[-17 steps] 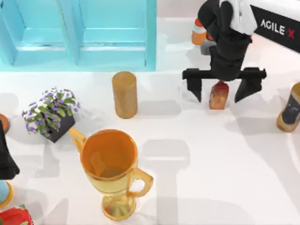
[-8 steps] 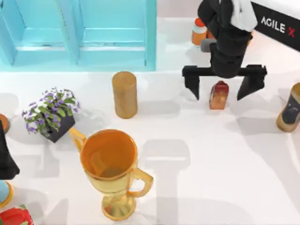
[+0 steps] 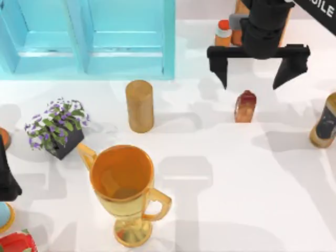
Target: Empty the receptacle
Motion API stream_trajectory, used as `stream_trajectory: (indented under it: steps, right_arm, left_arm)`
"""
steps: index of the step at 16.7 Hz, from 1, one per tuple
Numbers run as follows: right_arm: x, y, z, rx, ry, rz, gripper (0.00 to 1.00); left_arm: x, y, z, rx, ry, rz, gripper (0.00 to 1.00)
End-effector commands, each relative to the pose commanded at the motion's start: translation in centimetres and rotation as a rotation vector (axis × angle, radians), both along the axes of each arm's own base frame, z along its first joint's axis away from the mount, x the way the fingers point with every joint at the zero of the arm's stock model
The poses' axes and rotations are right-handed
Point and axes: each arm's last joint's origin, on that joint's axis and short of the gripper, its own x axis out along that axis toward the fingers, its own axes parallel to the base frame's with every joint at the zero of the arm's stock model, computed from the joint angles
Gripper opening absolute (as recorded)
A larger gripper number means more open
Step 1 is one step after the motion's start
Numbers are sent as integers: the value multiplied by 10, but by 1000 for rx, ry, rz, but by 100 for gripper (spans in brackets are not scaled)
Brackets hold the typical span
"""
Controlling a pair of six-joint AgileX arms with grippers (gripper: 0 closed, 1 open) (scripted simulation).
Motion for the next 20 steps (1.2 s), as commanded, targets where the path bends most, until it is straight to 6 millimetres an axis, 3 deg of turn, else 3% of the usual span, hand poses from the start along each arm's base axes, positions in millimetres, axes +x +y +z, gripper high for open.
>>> stream_trajectory:
  steps: [6, 9, 11, 14, 17, 20]
  right_arm:
    - [-1, -1, 5, 0, -2, 2, 100]
    - [5, -32, 18, 16, -29, -4, 100]
    - [10, -77, 30, 24, -50, -14, 100]
    - [4, -173, 45, 21, -62, -16, 100]
    - [-27, -271, 53, 12, -48, -4, 100]
    - [-67, -333, 56, 7, -21, 2, 100]
  left_arm:
    - [0, 0, 0, 0, 0, 0, 100]
    - [0, 0, 0, 0, 0, 0, 100]
    - [0, 0, 0, 0, 0, 0, 100]
    - [0, 0, 0, 0, 0, 0, 100]
    - [0, 0, 0, 0, 0, 0, 100]
    - [0, 0, 0, 0, 0, 0, 100]
